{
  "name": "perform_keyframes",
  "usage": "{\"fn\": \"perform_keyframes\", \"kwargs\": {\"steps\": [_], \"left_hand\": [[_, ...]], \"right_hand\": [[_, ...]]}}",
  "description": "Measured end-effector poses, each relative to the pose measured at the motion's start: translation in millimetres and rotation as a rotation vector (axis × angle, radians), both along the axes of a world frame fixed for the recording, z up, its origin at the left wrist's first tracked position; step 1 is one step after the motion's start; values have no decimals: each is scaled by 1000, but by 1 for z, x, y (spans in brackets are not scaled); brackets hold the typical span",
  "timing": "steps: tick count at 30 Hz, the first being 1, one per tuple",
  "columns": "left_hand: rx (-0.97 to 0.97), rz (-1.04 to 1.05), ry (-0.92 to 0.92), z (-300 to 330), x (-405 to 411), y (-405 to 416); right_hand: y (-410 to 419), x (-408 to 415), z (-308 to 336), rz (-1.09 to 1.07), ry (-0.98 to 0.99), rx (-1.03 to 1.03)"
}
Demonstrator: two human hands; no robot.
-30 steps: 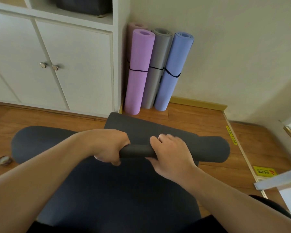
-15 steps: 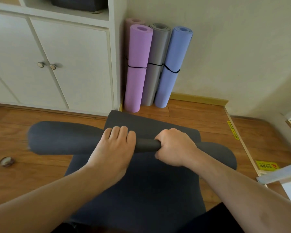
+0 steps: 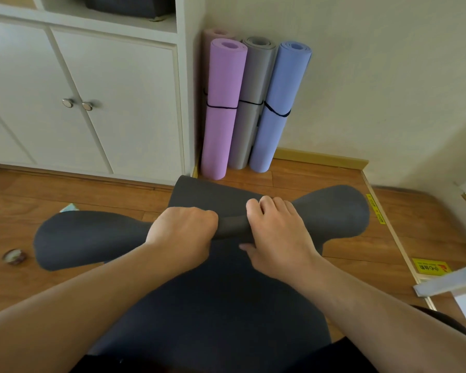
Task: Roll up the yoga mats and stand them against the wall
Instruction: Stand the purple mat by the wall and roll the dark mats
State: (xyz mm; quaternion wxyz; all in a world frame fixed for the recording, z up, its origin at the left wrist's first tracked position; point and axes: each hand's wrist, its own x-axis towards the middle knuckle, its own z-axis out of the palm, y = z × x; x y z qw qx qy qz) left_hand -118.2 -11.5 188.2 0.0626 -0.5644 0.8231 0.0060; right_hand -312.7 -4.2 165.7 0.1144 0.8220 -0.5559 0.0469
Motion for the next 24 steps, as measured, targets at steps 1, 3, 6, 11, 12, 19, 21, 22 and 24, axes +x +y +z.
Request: {"fn": "perform_keyframes", "kwargs": {"steps": [1, 3, 6, 11, 12, 19, 21, 22, 24], "left_hand": [[19, 4, 8, 3, 1, 0], [44, 16, 14, 7, 0, 3], [82, 46, 24, 9, -3, 6], [261, 56, 27, 9, -3, 3], [315, 50, 31, 9, -4, 2], [-28, -89, -10, 5, -2, 13], [-146, -87, -29, -2, -5, 23], [-156, -75, -49, -5, -7, 26], [-118, -41, -65, -6, -8, 25]], "right_hand": [[0, 0, -1, 5, -16, -25], [-2, 2, 0, 7, -26, -35], [-4, 6, 4, 11, 3, 18], [-2, 7, 12, -16, 97, 260], [-2, 8, 15, -29, 101, 322], [-10, 7, 27, -151, 3, 503], [-14, 6, 29, -171, -19, 539], [-16, 5, 30, -176, -28, 557], [-19, 4, 29, -164, -33, 577]]}}
